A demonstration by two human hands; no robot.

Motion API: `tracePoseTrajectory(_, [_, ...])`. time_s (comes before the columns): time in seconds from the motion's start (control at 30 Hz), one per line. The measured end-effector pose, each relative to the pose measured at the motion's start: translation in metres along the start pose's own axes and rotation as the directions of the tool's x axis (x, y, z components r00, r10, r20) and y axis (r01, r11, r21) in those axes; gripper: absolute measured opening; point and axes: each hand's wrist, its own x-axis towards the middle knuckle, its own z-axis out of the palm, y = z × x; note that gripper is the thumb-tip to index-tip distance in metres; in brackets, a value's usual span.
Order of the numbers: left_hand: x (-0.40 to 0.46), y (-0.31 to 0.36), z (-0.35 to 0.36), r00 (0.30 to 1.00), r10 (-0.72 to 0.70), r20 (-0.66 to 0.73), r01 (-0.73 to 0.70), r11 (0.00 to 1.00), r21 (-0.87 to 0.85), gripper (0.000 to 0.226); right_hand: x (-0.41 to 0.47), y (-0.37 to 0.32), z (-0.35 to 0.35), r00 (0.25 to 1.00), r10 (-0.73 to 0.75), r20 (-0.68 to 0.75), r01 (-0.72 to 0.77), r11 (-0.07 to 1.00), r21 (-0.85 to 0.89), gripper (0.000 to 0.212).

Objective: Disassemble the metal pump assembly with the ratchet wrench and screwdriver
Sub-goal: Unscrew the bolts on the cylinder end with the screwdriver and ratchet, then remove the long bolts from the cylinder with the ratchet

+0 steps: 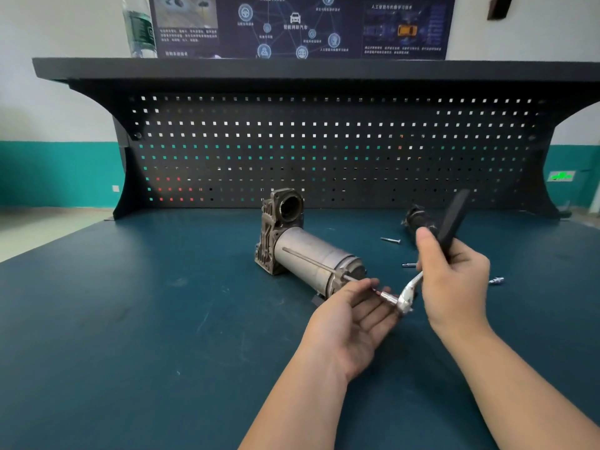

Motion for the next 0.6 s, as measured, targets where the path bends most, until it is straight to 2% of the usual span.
tracePoseTrajectory(0.07, [-0.001,-0.001,0.001,0.998,-0.041,0.045,0.039,0.998,0.055,0.011,0.005,-0.003,-0.005,0.998,0.018,-0.054,-0.013,0.996,0.087,0.049])
tracePoseTrajectory(0.17, [0.000,-0.001,0.001,0.996,-0.063,0.061,0.055,0.990,0.127,0.015,0.014,-0.003,-0.015,0.989,0.125,-0.073,-0.101,0.959,0.265,0.046])
tracePoseTrajectory(0.27, [-0.003,-0.003,0.002,0.990,-0.109,0.092,0.084,0.967,0.242,0.019,0.017,0.000,-0.025,0.970,0.241,0.014,-0.224,0.877,0.424,0.051])
tracePoseTrajectory(0.33, [-0.006,-0.008,0.003,0.980,-0.161,0.121,0.113,0.936,0.332,0.020,0.020,0.002,-0.030,0.936,0.329,0.121,-0.345,0.803,0.486,0.053])
tracePoseTrajectory(0.4, [-0.012,-0.013,0.006,0.963,-0.221,0.151,0.138,0.892,0.431,0.017,0.024,0.005,-0.034,0.859,0.439,0.262,-0.507,0.667,0.545,0.054])
tracePoseTrajectory(0.47, [-0.019,-0.020,0.011,0.953,-0.260,0.155,0.147,0.845,0.515,0.013,0.031,0.008,-0.039,0.762,0.523,0.381,-0.634,0.486,0.602,0.047])
tracePoseTrajectory(0.6, [-0.041,-0.042,0.024,0.934,-0.308,0.182,0.144,0.789,0.597,0.020,0.042,0.020,-0.054,0.653,0.623,0.431,-0.678,0.227,0.699,0.042])
